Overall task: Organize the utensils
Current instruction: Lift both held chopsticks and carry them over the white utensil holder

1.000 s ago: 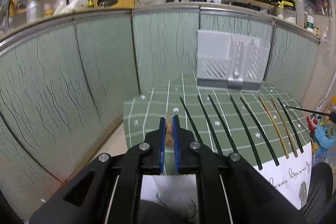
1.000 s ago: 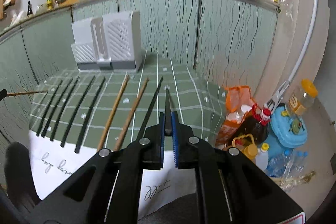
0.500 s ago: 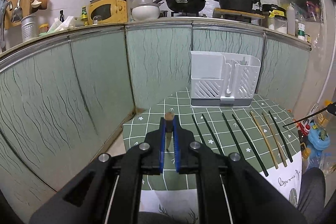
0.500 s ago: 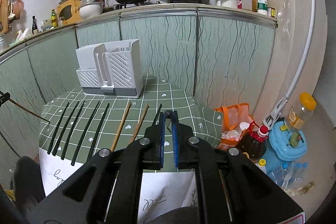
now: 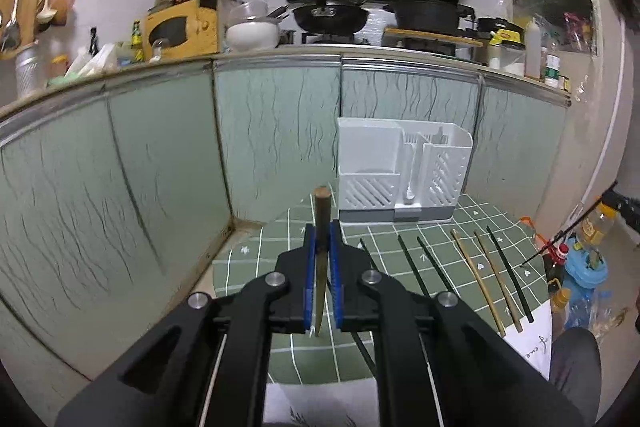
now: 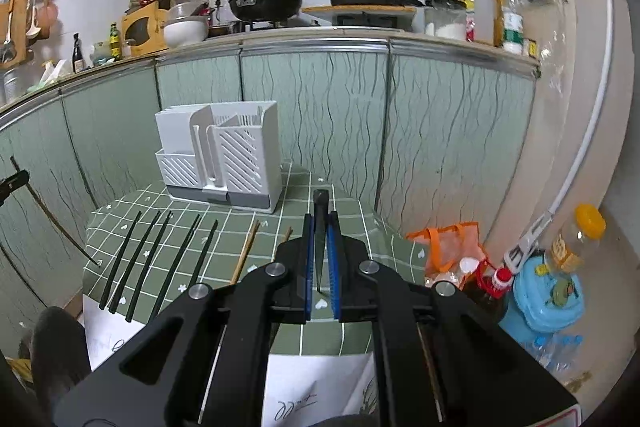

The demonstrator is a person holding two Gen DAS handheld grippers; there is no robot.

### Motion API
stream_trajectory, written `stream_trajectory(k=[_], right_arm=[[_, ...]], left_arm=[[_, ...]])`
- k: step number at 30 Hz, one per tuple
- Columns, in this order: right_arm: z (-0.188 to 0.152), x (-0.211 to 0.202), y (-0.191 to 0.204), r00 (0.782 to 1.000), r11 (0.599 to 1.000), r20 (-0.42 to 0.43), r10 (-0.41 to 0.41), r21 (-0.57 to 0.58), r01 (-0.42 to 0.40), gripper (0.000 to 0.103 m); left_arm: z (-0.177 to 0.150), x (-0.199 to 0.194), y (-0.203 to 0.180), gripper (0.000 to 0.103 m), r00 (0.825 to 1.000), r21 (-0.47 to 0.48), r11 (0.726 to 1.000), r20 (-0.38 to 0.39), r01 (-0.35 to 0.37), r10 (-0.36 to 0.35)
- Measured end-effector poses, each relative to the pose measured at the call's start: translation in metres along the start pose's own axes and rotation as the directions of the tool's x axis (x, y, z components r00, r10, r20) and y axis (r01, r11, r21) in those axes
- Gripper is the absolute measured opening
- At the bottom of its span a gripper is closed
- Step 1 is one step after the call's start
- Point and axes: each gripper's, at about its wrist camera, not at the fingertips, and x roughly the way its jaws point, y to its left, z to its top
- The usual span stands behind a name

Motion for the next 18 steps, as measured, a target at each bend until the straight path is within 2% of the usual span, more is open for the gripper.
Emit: stream_trajectory(k=[5, 9, 13, 18], right_arm=[[0.023, 0.004, 0.002, 0.998, 0.998, 0.003, 0.058, -0.012, -0.057, 0.006], [0.044, 0.012, 0.000, 0.988, 0.988, -0.007, 0.155, 0.010, -0.155, 0.006], [0.061, 0.020, 0.007, 0.975, 0.975, -0.011, 0.223, -0.002, -0.223, 0.006], [0.089, 0.035, 0.019, 0.964, 0.963, -0.008, 0.267, -0.042, -0.267, 0.006]], left_arm=[[0.017, 0.009, -0.010, 0.008, 0.997, 0.024, 0.997, 0.008, 0.080, -0.080], [0.032, 0.023, -0.025, 0.008, 0.991, 0.051, 0.990, 0.003, 0.133, -0.133], [0.048, 0.042, -0.041, 0.008, 0.982, 0.073, 0.979, -0.010, 0.191, -0.191], [0.076, 0.063, -0.058, 0.008, 0.964, 0.079, 0.961, -0.003, 0.266, -0.266]])
